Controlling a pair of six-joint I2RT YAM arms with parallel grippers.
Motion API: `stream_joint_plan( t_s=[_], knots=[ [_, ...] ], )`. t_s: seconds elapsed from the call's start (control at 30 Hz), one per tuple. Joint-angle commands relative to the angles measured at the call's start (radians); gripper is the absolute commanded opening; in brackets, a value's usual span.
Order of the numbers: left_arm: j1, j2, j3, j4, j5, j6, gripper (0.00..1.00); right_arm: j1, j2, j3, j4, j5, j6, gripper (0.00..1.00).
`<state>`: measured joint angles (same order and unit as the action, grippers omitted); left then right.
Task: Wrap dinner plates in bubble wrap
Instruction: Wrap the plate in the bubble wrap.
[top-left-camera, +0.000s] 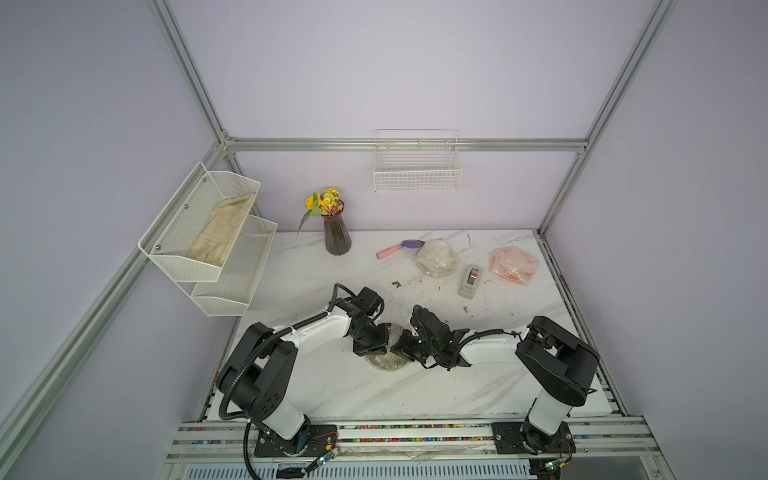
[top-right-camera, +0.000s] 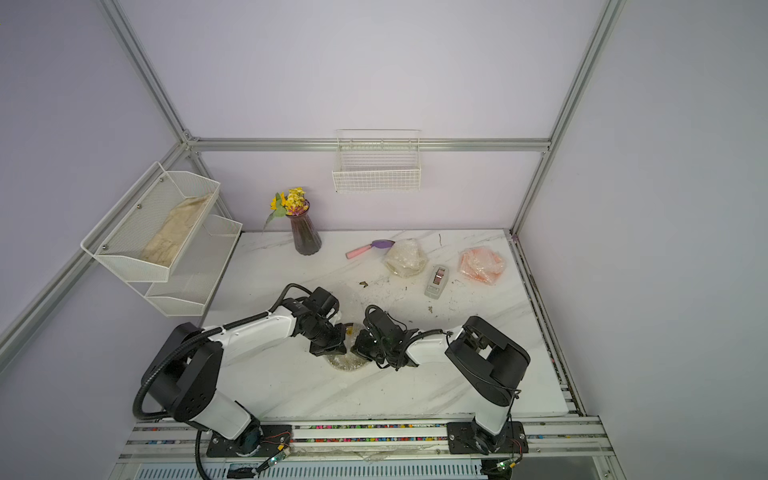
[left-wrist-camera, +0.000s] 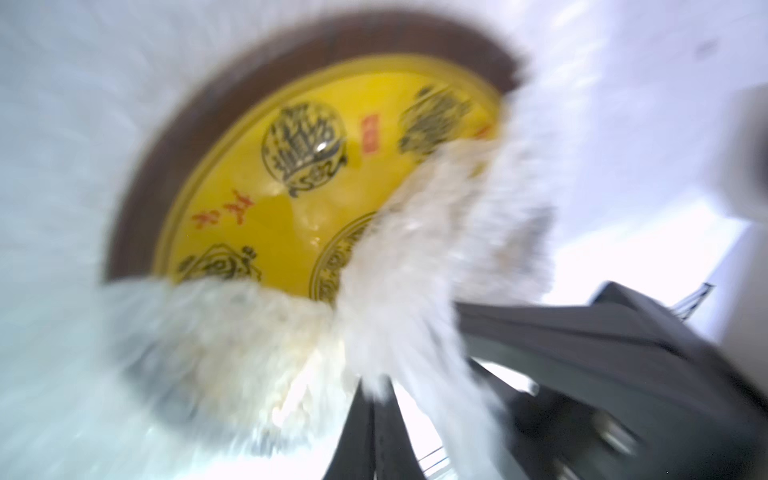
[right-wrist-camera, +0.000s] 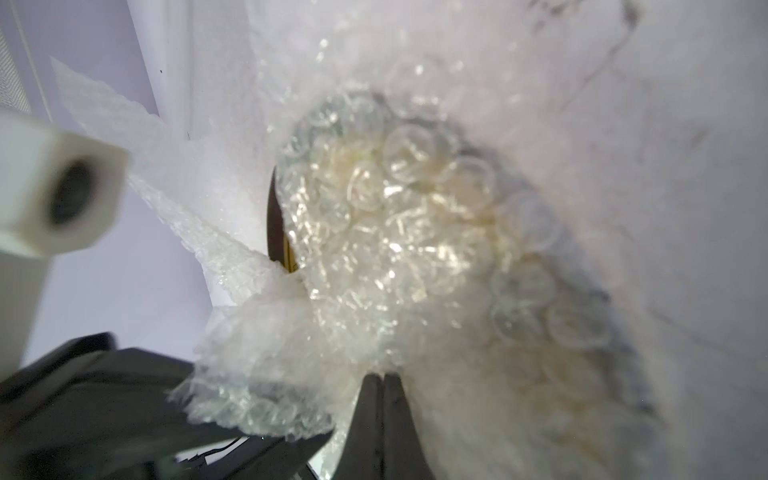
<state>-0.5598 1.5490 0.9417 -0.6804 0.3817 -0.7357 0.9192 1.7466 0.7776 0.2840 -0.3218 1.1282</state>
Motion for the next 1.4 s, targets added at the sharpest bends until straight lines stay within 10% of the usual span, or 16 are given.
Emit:
stream_joint_plan(
  t_s=[0.0, 0.6, 0.7, 0.83, 1.13, 1.37],
  knots=[
    [0.005, -0.045, 0.126, -0.052, 0.030, 0.036, 0.11, 0.012, 0.042, -0.029, -0.126, 0.020, 0.005, 0.00],
    [0.003, 0.226, 0.010, -0.010, -0.018, 0.064, 0.05, 0.012, -0.121, 0.022, -0.371, 0.003, -0.113, 0.00],
    [0.003, 0.230, -0.013, 0.013, -0.004, 0.052, 0.04, 0.011, -0.152, 0.033, -0.321, -0.007, -0.057, 0.22],
    [0.003, 0.224, -0.032, 0.019, -0.003, 0.043, 0.03, 0.011, -0.169, 0.027, -0.233, 0.043, 0.038, 0.00],
    [0.000, 0.172, -0.037, 0.021, 0.012, 0.030, 0.03, 0.021, 0.025, -0.053, -0.037, 0.011, 0.155, 0.00],
    [0.079, 0.071, 0.231, -0.213, -0.148, 0.162, 0.40, 0.021, 0.042, -0.020, -0.334, -0.108, -0.108, 0.00]
  ],
)
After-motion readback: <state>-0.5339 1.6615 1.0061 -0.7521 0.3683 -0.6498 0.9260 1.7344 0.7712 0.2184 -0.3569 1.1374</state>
